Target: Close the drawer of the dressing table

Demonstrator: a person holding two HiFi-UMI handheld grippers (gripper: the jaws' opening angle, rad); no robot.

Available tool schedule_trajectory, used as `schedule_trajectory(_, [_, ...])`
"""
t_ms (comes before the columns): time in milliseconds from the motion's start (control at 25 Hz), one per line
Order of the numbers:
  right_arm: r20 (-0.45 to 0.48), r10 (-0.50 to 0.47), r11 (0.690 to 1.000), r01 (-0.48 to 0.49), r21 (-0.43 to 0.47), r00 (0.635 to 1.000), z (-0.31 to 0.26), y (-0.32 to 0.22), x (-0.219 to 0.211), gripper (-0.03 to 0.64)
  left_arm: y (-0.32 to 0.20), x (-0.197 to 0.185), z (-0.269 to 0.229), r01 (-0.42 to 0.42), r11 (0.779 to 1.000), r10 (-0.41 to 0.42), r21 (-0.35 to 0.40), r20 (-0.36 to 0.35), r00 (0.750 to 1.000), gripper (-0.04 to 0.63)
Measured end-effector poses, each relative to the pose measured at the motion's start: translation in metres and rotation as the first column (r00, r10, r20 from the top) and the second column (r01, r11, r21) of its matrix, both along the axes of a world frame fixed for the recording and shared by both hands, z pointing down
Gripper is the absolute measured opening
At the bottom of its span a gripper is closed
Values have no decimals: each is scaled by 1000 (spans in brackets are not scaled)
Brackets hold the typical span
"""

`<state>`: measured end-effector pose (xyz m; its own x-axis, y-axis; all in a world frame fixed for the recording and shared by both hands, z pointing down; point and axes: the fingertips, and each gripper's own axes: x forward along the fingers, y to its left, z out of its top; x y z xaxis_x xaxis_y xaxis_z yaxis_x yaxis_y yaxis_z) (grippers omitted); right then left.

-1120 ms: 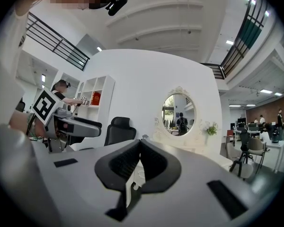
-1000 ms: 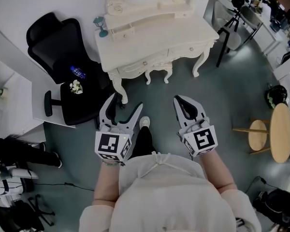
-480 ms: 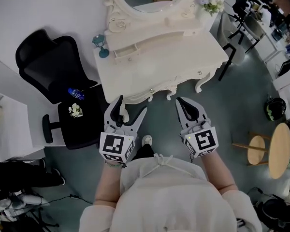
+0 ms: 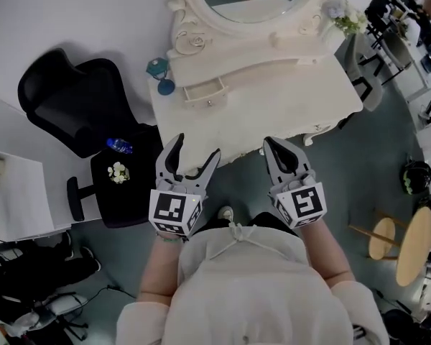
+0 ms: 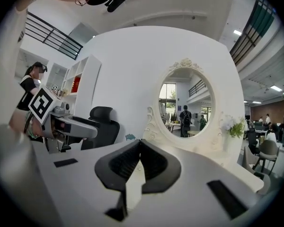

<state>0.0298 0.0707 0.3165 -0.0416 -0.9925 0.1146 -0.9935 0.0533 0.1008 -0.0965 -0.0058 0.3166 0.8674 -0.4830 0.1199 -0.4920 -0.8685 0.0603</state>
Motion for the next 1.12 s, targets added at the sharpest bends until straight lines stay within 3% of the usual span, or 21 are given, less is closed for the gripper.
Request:
schedule_trajectory(280, [20,-118,993,118,-25,993,20,-65,21,6,-43,21,23,76,997,-74,-29,47,996,357])
schedule_trajectory(480, [18,-236,971,237,-30,972,22,-122,48,6,-76,45,33,160,987,-157,-33,82,984,357])
schedule_trajectory(720, [8,-352,934,351,-69,936,36,-179,76,6,-119,70,56,293,954,-289,-68,72,955,357])
schedule_trajectory(1000, [45,-463,876,465,-124,885,76,-220,96,6,-148,88,114,421,896,-405,-143,131,905,357])
schedule_trajectory(1120, [69,-487,865,491,-101,871,89,-232,102,6,-157,94,141,452,876,-430,-166,154,890,357])
